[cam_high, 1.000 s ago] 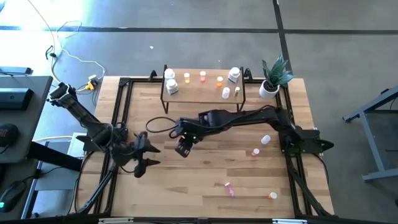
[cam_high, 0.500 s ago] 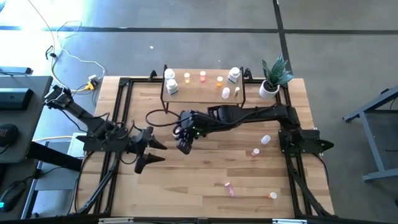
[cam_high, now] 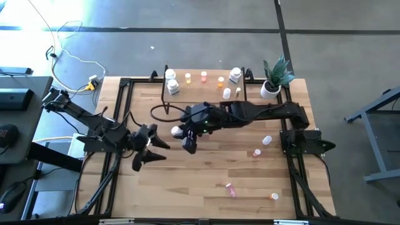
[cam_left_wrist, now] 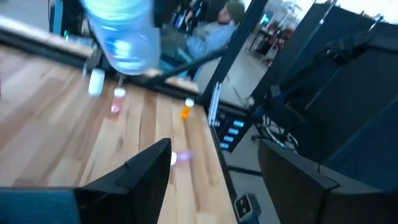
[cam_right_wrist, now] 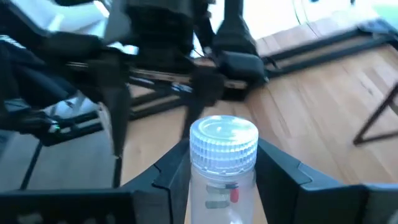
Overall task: Pick and place medicine bottles onto shelf by color
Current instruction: Put the transparent pill bottle on the shelf
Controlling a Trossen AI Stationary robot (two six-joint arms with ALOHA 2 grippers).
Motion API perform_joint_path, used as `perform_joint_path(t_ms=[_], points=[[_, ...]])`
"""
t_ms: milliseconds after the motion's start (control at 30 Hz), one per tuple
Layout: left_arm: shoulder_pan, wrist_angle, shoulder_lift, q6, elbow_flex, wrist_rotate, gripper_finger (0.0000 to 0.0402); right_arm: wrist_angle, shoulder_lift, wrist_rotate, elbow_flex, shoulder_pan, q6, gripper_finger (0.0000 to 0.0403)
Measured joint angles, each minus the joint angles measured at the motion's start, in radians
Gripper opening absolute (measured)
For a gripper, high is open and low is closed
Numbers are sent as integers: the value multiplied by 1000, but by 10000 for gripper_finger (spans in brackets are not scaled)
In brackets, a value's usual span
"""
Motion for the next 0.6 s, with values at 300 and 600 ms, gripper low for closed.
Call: perform_joint_path(t_ms=[300,600], points=[[26,119,1,61,0,-1,229,128,-27,-40,0,12,-46,134],[42,224,1,61,0,-9,229,223,-29,-67,0,13,-46,134]])
